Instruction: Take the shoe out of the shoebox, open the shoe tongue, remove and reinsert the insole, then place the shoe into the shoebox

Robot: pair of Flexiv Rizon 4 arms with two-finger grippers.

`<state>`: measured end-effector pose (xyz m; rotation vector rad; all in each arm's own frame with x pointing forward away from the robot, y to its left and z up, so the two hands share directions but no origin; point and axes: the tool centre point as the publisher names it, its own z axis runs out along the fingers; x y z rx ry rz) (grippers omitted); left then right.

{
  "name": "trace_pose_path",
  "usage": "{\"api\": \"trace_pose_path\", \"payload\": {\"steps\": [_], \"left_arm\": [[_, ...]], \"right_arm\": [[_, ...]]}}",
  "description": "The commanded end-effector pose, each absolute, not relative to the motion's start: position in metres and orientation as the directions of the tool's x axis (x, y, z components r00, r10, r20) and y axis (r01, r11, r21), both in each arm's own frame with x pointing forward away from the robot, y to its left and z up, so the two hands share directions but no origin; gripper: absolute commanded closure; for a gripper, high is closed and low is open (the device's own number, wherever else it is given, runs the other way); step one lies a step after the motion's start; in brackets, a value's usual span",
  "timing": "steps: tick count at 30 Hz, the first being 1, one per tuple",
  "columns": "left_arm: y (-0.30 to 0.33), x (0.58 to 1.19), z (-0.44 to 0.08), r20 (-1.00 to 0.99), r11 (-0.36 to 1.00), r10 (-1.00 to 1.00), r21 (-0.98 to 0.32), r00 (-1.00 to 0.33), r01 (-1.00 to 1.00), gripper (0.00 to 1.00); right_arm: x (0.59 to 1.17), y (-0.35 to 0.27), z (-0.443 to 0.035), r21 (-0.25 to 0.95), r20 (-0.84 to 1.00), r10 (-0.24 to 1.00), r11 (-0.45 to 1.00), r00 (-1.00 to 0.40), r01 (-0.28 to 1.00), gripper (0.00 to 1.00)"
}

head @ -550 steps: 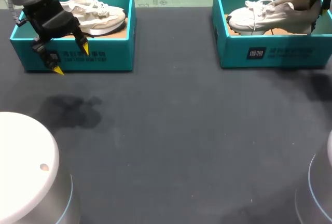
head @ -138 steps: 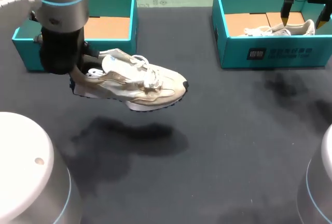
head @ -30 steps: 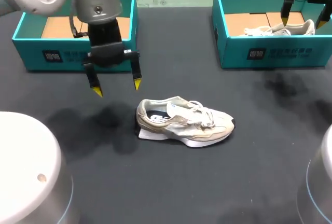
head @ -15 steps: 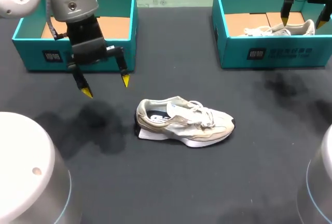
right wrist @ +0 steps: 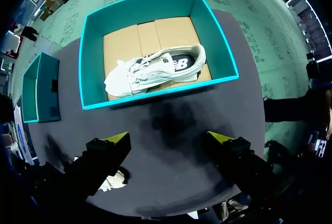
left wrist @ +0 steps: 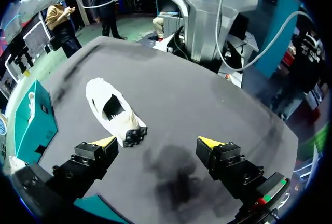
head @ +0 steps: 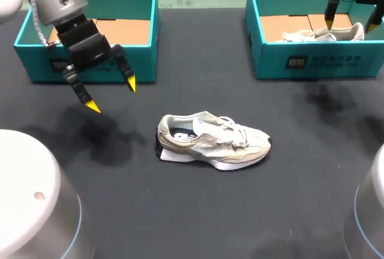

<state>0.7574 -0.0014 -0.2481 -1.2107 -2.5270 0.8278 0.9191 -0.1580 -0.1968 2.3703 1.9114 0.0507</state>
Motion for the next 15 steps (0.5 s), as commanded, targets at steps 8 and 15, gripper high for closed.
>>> {"api": "trace_pose_path", "payload": {"steps": [8,15], "left_arm": [[-0.008,0.753,-0.279,0.148,0.645,0.334,-0.756,-0.931,0.111,0.0],[-0.012,0.74,-0.295,0.271,0.476,0.136,-0.861,-0.953,-0.177,0.0]], "right_arm": [[0.919,-0.158,-0.197,0.096,-0.035,0.976,-0.21,0.214,0.973,0.0],[0.919,-0.158,-0.197,0.096,-0.035,0.976,-0.21,0.214,0.973,0.0]]}}
